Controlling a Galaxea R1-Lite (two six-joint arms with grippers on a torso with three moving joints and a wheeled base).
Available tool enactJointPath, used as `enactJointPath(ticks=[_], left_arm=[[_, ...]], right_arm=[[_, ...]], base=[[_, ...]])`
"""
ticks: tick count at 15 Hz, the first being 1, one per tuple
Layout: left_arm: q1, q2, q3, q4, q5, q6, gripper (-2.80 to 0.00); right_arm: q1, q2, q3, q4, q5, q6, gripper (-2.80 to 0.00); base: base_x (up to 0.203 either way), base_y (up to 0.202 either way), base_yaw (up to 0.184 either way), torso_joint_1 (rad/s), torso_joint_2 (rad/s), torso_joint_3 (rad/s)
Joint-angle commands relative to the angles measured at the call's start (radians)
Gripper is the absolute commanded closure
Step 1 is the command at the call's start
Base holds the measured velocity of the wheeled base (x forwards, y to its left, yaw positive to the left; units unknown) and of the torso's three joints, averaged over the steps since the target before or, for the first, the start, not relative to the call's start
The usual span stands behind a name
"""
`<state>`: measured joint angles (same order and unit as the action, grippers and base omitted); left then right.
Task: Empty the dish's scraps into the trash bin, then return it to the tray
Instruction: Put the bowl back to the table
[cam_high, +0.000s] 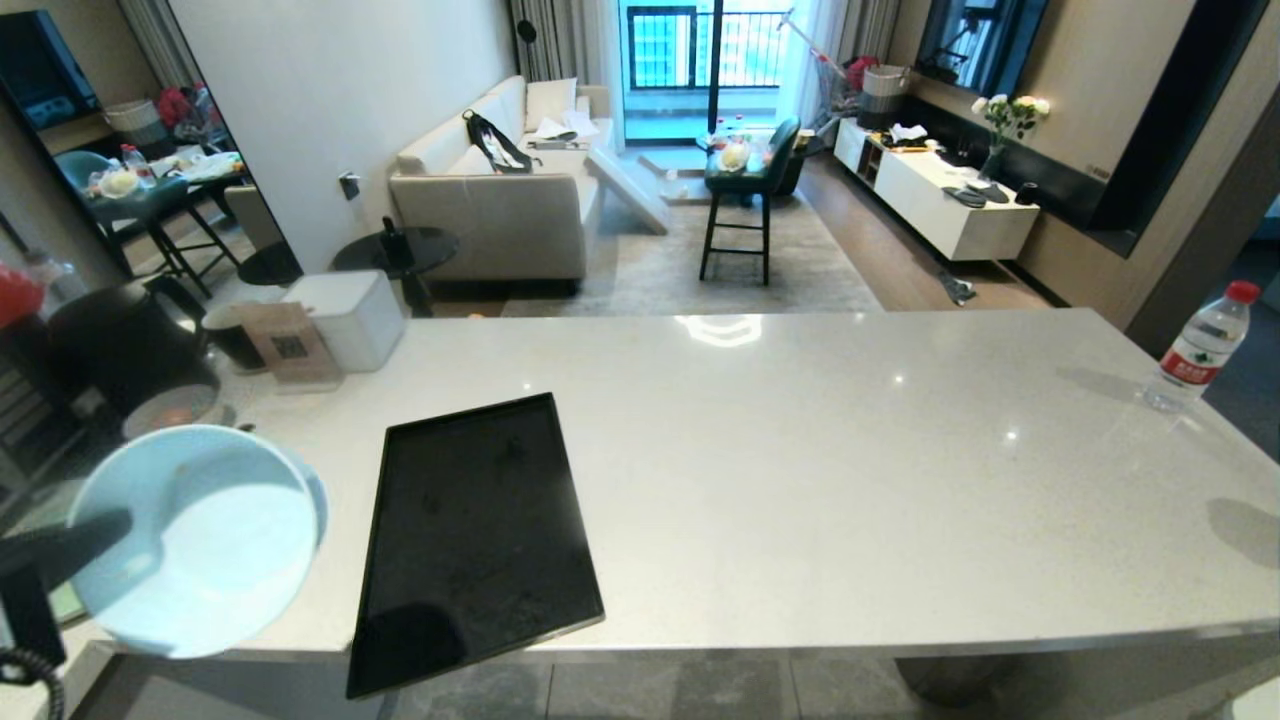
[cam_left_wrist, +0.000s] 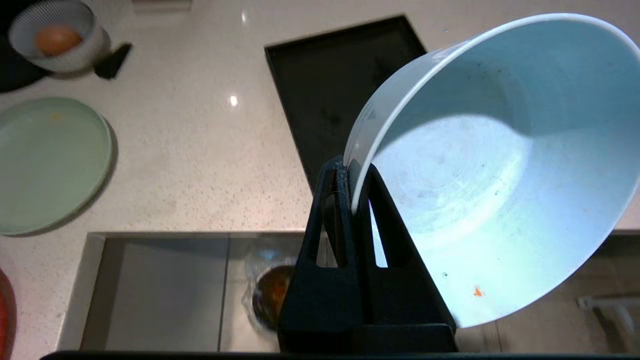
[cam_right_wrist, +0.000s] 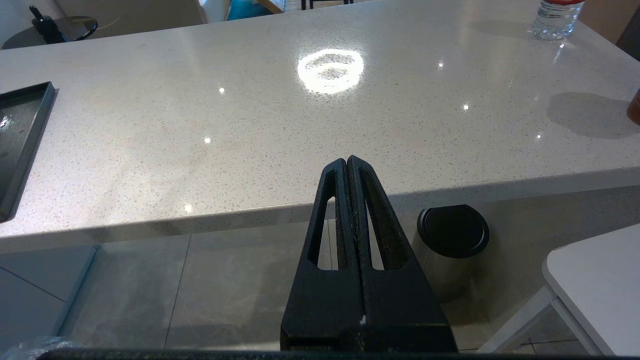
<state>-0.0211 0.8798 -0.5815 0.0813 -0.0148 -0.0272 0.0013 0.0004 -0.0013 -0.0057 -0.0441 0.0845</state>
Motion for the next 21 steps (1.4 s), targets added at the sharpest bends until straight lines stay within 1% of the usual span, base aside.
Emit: enactJointPath(ticks=[1,4,7,11,12,14,16,19,21], left_arm=[[0.004,0.291,-0.045,0.0,-0.001,0.0,0.0],[0.013,0.542,-0.135,-0.001,-0.001,0.001,0.0],[0.021,0.771,-0.254,0.001,-0.001,0.003,0.0],[0.024,1.001,-0.418,0.01,-0.001,0.005,0.0],[0.023,1.044,-0.454,0.02,-0.001,0.005,0.0],[0.022,1.111,-0.532,0.085,-0.001,0.007,0.0],[0.021,1.152,-0.575,0.137,-0.002,0.007,0.0],[0.021,1.178,-0.582,0.149,-0.017,0.007,0.0],[0.024,1.183,-0.581,0.149,-0.047,0.007,0.0]], right_arm=[[0.0,0.0,0.0,0.0,0.0,0.0,0.0],[0.0,0.0,0.0,0.0,0.0,0.0,0.0],[0.0,0.0,0.0,0.0,0.0,0.0,0.0],[0.0,0.0,0.0,0.0,0.0,0.0,0.0],[0.0,0.0,0.0,0.0,0.0,0.0,0.0],[0.0,0.0,0.001,0.0,0.0,0.0,0.0],[0.0,0.0,0.0,0.0,0.0,0.0,0.0],[0.0,0.0,0.0,0.0,0.0,0.0,0.0],[0.0,0.0,0.0,0.0,0.0,0.0,0.0]], base=[[0.0,0.0,0.0,0.0,0.0,0.0],[0.0,0.0,0.0,0.0,0.0,0.0],[0.0,0.0,0.0,0.0,0.0,0.0],[0.0,0.0,0.0,0.0,0.0,0.0],[0.0,0.0,0.0,0.0,0.0,0.0],[0.0,0.0,0.0,0.0,0.0,0.0],[0.0,0.0,0.0,0.0,0.0,0.0],[0.0,0.0,0.0,0.0,0.0,0.0],[0.0,0.0,0.0,0.0,0.0,0.0]])
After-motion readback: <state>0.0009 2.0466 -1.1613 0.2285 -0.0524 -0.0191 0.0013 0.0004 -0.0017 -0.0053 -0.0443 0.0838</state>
